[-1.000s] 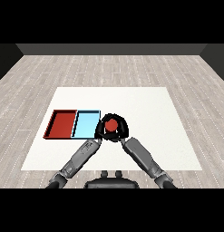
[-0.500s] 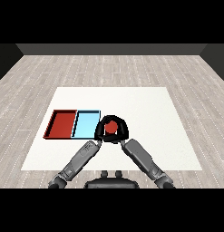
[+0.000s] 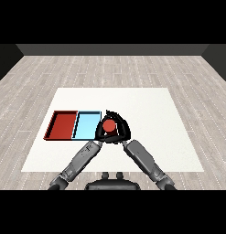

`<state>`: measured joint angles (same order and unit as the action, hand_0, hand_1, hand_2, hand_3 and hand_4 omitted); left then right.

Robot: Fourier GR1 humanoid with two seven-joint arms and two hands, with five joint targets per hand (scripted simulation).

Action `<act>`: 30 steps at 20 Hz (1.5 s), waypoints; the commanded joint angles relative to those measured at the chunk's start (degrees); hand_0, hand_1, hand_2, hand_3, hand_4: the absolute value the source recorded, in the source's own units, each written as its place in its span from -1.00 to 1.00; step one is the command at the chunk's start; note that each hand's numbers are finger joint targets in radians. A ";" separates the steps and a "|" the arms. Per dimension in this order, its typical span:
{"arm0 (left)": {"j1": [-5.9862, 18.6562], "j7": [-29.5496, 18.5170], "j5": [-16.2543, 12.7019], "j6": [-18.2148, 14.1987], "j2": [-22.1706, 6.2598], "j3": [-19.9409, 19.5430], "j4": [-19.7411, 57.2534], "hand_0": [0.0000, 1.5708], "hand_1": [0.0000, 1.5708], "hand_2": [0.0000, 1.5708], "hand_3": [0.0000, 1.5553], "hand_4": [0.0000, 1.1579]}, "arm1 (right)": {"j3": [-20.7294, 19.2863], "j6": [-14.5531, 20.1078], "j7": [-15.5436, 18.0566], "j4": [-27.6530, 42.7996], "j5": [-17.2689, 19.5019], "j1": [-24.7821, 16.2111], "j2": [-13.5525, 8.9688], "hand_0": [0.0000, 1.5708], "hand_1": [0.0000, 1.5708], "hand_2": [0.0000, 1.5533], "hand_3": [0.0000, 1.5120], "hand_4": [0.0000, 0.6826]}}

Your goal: Pick the red can and put it in the red box

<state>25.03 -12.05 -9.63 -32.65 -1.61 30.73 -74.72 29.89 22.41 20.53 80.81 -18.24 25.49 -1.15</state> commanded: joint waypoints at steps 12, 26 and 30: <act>-4.12 1.70 1.53 0.70 1.60 0.24 -1.11 1.00 1.00 1.00 0.92 0.97 | -11.67 -2.62 -5.92 10.59 4.29 1.34 -4.66 -1.00 -1.00 -1.00 -1.00 -1.00; -5.61 7.77 5.02 3.04 -8.45 -8.00 -11.08 1.00 1.00 1.00 0.88 0.94 | -25.25 -7.00 -5.24 18.85 -0.82 -10.24 -10.20 -1.00 -1.00 -1.00 -1.00 -1.00; -6.40 7.48 6.96 2.91 -10.81 -10.60 -9.53 1.00 1.00 0.98 0.88 0.92 | -25.56 -9.94 -0.66 18.43 0.38 -19.56 -11.89 -1.00 -1.00 -1.00 -1.00 -1.00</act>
<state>19.03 -6.00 -4.47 -29.49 -10.01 22.22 -83.64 6.96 15.34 17.11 100.58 -17.16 10.97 -11.19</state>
